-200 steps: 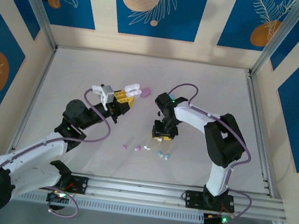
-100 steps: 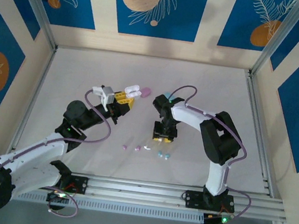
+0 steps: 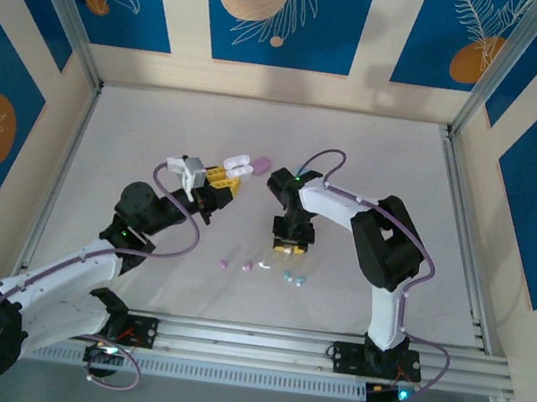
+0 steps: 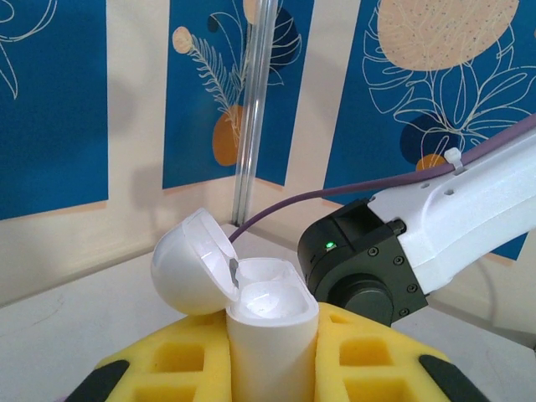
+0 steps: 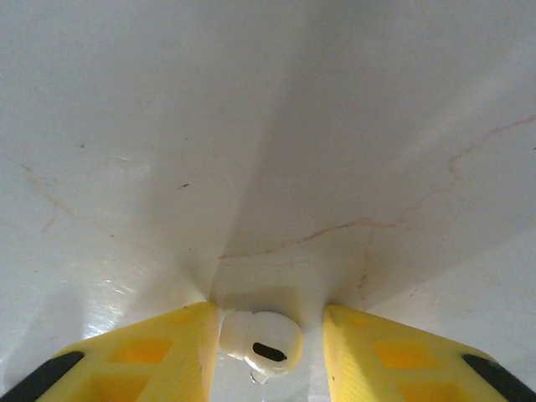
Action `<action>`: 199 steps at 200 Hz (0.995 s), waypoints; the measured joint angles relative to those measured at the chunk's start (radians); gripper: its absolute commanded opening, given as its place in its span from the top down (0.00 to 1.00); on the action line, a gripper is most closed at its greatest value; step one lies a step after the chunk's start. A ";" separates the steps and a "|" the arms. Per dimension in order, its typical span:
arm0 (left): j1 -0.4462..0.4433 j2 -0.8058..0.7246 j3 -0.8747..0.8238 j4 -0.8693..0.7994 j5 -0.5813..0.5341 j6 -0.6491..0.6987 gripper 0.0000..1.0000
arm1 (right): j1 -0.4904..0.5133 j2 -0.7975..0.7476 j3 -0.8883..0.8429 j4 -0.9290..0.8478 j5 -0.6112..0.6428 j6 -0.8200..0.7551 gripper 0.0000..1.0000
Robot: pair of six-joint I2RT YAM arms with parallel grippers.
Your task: Insert wireless bluetooth earbuds into charging case
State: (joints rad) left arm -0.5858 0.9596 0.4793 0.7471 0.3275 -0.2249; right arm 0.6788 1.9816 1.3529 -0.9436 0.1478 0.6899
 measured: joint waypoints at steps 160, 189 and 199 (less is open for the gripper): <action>0.000 0.065 -0.003 0.016 0.000 -0.001 1.00 | -0.009 -0.130 -0.007 0.035 0.096 -0.045 0.75; 0.000 0.129 0.013 0.022 0.010 -0.013 1.00 | -0.021 -0.331 -0.026 0.090 0.163 -0.098 0.75; 0.000 0.161 0.024 0.032 0.017 -0.024 1.00 | -0.025 -0.407 -0.027 0.120 0.183 -0.123 0.75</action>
State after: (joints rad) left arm -0.5858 1.1202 0.5037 0.7788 0.3447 -0.2493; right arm 0.6537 1.5742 1.3254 -0.8238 0.3313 0.5671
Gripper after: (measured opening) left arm 0.203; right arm 0.250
